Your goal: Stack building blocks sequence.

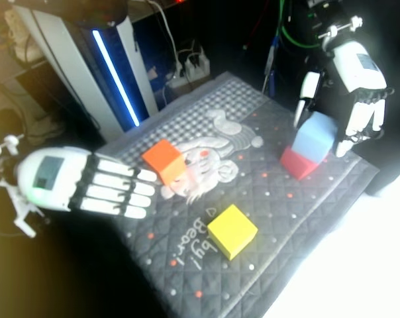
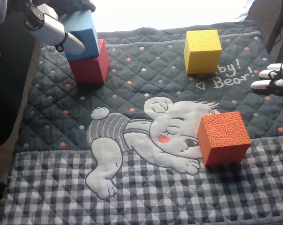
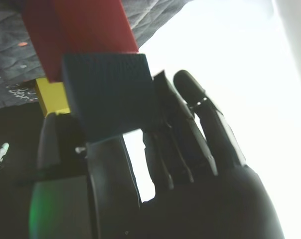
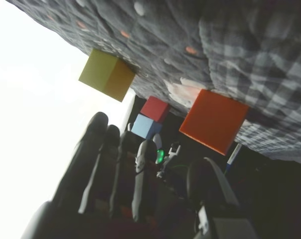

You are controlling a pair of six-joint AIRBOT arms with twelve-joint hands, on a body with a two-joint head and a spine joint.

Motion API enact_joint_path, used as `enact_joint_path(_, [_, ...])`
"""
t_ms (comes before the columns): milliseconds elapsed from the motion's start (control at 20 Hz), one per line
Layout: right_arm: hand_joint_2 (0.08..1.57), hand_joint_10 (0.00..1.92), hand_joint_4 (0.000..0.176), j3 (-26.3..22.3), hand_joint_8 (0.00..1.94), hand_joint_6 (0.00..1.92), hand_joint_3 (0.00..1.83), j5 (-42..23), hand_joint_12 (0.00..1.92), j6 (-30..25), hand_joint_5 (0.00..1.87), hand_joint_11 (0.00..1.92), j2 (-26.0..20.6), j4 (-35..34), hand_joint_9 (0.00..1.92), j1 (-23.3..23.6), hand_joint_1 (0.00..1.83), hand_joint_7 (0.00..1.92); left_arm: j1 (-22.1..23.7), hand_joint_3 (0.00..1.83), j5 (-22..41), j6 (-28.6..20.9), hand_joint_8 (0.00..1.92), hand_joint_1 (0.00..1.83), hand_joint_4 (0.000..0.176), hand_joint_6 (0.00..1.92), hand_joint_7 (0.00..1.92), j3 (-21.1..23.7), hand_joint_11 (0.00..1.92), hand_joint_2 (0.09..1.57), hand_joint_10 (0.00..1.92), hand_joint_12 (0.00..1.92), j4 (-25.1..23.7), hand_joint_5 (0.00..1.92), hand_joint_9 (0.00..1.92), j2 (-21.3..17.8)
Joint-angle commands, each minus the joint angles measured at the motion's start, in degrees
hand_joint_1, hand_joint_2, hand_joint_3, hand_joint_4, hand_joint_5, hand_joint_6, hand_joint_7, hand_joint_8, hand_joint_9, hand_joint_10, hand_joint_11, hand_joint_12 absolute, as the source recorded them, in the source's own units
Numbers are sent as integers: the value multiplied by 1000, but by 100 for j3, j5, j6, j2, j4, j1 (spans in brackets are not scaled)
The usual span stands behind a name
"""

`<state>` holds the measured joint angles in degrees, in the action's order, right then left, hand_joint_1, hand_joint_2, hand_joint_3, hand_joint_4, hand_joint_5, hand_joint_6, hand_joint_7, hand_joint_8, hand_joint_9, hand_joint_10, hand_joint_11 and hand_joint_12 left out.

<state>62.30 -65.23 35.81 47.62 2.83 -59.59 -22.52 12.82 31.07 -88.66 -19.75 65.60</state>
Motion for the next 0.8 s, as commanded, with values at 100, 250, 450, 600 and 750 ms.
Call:
enact_joint_path(100, [1311, 1, 48, 18, 3, 4, 0, -667, 1, -37, 435, 365, -23, -184, 324, -17, 656, 365, -1, 8, 611, -13, 0, 1011, 18, 0, 447, 40, 145, 917, 0, 997, 70, 493, 472, -25])
enact_joint_path(250, [1316, 1, 46, 18, 0, 3, 0, -669, 2, -39, 438, 362, -24, -190, 316, -17, 689, 359, -11, 3, 687, -16, 0, 936, 63, 0, 375, 94, 49, 912, 0, 974, 79, 435, 359, -72])
enact_joint_path(450, [1301, 5, 57, -2, 5, 4, 0, -704, 11, -42, 451, 389, -31, -190, 333, -16, 722, 378, -21, 0, 1136, 632, 0, 771, 141, 0, 139, 630, 0, 868, 1, 695, 509, 202, 135, -446])
enact_joint_path(600, [1294, 2, 68, -26, 4, 5, 0, -783, 11, -44, 458, 392, -52, -191, 331, -16, 714, 381, 3, 1, 1574, 836, 0, 671, 175, 1, 8, 1041, 0, 876, 0, 451, 639, 29, 12, -785])
enact_joint_path(750, [1266, 0, 47, -66, 0, 0, 0, -870, 6, -46, 414, 387, -124, -78, 304, 82, 678, 336, -270, 0, 2270, 952, 0, 564, 176, 0, 0, 1629, 0, 790, 0, 20, 844, 0, 0, -1342])
